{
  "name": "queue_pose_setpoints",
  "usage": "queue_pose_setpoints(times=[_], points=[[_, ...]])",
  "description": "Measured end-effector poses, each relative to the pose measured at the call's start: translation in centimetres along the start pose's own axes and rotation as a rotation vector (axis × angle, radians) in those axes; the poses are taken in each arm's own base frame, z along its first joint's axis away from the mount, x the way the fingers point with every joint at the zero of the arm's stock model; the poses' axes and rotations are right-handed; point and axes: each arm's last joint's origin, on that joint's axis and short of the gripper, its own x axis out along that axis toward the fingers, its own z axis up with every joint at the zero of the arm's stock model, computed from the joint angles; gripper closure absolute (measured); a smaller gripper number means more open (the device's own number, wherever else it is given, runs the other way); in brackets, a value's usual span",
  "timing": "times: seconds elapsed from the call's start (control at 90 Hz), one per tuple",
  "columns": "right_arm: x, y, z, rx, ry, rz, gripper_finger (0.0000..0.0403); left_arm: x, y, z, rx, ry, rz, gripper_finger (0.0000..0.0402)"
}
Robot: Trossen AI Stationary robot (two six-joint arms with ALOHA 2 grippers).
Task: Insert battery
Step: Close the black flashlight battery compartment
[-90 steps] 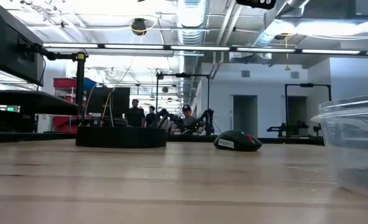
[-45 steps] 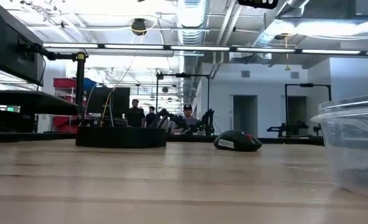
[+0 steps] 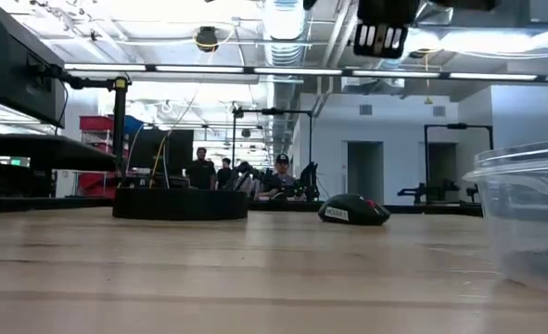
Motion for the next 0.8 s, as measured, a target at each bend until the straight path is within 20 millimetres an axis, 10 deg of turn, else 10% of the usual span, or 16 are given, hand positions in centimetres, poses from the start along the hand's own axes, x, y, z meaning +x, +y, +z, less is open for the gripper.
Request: queue_pose_setpoints(times=[0.311,0.8], points=[[-0.1,-0.6,-0.1,-0.049,-0.018,-0.168,0.0269,0.1,1.7,0.0,-0.343,-0.006,-0.067,0.0165],[-0.1,-0.6,-0.1,-0.094,-0.028,-0.205,0.0269,-0.1,3.5,0.1,-0.332,-0.003,-0.014,0.0171]])
